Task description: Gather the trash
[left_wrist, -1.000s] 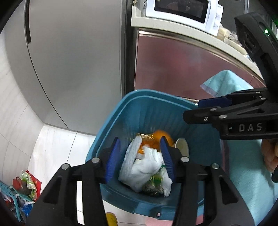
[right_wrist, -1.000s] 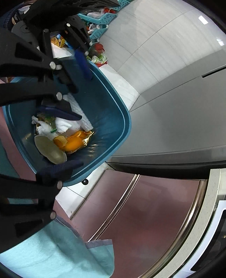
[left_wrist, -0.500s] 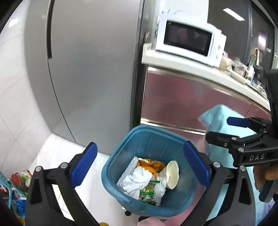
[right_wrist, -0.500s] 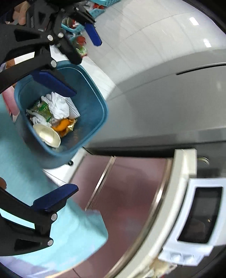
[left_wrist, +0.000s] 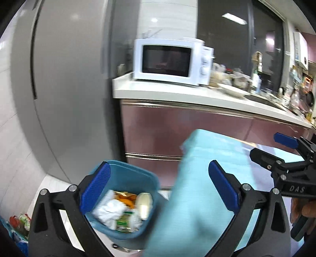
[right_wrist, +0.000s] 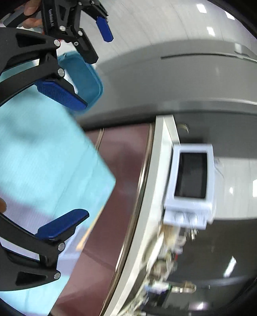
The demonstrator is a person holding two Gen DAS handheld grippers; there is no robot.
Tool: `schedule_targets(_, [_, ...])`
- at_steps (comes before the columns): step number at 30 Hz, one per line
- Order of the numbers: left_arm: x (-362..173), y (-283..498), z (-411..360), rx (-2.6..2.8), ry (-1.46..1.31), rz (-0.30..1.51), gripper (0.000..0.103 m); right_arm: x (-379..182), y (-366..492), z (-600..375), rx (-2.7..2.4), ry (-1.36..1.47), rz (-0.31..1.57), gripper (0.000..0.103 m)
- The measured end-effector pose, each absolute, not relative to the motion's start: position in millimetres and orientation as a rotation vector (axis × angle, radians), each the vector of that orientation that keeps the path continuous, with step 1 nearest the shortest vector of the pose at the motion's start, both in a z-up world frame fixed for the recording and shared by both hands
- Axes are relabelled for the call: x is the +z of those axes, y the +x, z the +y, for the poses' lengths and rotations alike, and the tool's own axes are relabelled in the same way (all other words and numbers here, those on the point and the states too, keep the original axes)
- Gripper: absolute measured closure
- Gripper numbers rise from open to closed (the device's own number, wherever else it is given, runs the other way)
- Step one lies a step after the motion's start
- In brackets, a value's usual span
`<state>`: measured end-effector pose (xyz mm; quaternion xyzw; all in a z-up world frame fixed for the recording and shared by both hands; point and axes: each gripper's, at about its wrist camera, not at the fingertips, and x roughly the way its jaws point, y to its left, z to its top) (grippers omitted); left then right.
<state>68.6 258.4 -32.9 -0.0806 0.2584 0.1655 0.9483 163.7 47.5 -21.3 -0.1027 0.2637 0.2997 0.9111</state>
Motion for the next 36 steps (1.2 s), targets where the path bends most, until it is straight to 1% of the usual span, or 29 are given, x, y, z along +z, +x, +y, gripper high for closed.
schedule_targets(6, [-26.0, 89.8, 174.9, 0.208, -0.117, 0.533, 0.005, -19.0, 144.5, -47.9, 0.457, -0.182, 0.507, 0.007])
schedule_targets(14, [-15.3, 89.7, 75.8, 0.100, -0.019, 0.488, 0.005, -16.1, 112.1, -158.8, 0.229, -0.126, 0.450, 0.006])
schedule_targets(21, [-5.5, 76.7, 10.4, 0.047, 0.052, 0.465, 0.005, -19.9, 78.3, -215.9, 0.088, -0.112, 0.426, 0.006])
schedule_targets(29, [2.8, 49.9, -34.6, -0.064, 0.089, 0.426, 0.005, -21.2, 39.8, -256.9, -0.048, -0.080, 0.355, 0.006])
schedule_targets(36, [-9.4, 26.6, -41.8, -0.043, 0.077, 0.408, 0.005, -19.5, 15.2, -270.6, -0.085, -0.025, 0.275, 0.006])
